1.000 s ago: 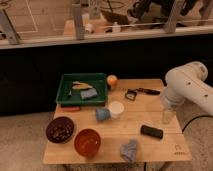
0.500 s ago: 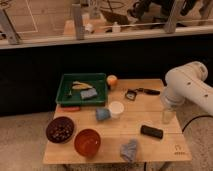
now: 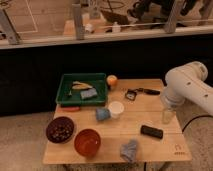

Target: Wipe red bowl with eraser

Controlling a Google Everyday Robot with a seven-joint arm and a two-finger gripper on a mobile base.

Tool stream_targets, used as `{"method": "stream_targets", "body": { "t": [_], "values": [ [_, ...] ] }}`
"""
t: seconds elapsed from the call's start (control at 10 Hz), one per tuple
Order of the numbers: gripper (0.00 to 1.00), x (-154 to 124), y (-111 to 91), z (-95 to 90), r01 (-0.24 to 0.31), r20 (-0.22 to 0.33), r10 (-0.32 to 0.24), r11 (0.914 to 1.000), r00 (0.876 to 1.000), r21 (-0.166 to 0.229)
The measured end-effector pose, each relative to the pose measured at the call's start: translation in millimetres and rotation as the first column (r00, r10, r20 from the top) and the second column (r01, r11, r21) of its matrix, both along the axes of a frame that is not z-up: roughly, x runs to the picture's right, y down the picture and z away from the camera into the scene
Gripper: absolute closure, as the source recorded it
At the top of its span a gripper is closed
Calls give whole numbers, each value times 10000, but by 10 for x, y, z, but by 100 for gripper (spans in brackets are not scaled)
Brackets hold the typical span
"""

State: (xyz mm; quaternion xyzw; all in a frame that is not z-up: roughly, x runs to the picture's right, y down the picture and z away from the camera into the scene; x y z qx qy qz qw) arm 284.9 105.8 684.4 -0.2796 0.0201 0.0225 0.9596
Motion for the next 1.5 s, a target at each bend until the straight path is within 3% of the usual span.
{"method": "stream_targets", "body": {
  "t": [0.7,0.9,1.2,1.5],
  "values": [
    [20,1,3,2,-17,6,17,10000,10000,-7],
    [20,36,98,89,-274,124,277,9994,9995,-200],
    [20,66,541,404,-880,522,918,9935,9944,-719],
    [20,178,1114,766,-2018,940,2148,9706,9721,-1316]
  ]
}}
